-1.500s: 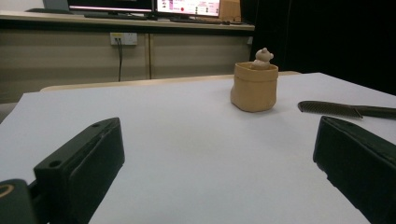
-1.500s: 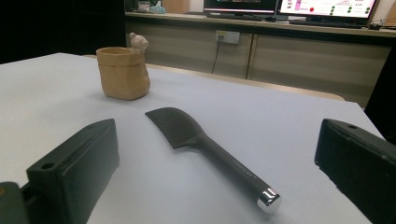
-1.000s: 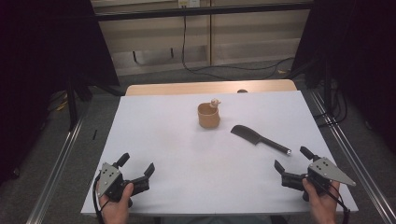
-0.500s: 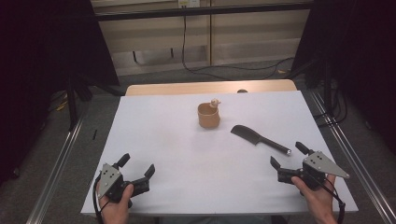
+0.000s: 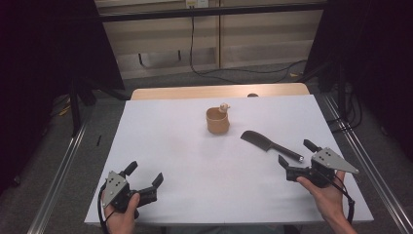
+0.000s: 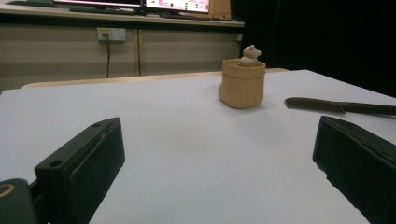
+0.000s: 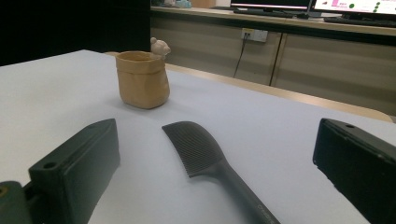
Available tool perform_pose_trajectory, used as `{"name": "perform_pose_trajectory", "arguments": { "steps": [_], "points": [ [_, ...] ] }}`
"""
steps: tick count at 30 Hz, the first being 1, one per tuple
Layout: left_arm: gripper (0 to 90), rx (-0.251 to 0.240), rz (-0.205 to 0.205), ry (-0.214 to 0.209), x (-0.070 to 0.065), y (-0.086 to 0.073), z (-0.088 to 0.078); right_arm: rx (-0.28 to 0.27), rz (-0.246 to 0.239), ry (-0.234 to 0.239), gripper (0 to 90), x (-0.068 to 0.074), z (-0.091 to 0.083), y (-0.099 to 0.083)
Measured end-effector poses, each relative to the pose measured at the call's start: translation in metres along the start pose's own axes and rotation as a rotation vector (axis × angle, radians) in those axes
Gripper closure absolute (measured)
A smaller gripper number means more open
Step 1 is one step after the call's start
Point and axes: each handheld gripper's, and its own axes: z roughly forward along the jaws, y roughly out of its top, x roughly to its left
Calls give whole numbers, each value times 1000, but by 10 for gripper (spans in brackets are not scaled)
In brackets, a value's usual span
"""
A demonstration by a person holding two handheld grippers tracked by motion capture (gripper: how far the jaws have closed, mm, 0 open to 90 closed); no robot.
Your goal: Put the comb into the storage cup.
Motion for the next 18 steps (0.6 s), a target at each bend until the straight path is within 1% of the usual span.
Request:
{"name": "perform_pose_trajectory", "arguments": {
  "steps": [3,5,7,9,10,11,12,13,14,16,18],
  "points": [
    [23,-4,-5,10,2,0,2,4,-4,-3,2,-1,3,1],
    [23,2,1,14,3,0,3,0,-4,-4,2,-2,5,2],
    [23,-2,2,14,3,0,4,-2,-2,-11,3,-5,12,6],
    [22,1,8,12,3,0,4,-1,-4,-12,3,-6,14,7],
    [23,1,0,17,4,-1,5,2,-4,-15,3,-8,20,9],
    [23,1,0,17,4,-1,5,2,-4,-15,3,-8,20,9],
    [22,7,5,24,6,-1,6,17,-5,-11,3,-10,27,10],
    [22,7,5,24,6,-1,6,17,-5,-11,3,-10,27,10],
    [23,7,-1,30,7,-2,7,48,-13,-32,8,-11,33,12],
    [23,10,3,30,7,-1,7,56,-18,-42,16,-12,37,13],
    [23,8,4,28,7,-1,7,44,-8,-44,16,-12,40,15]
  ]
}}
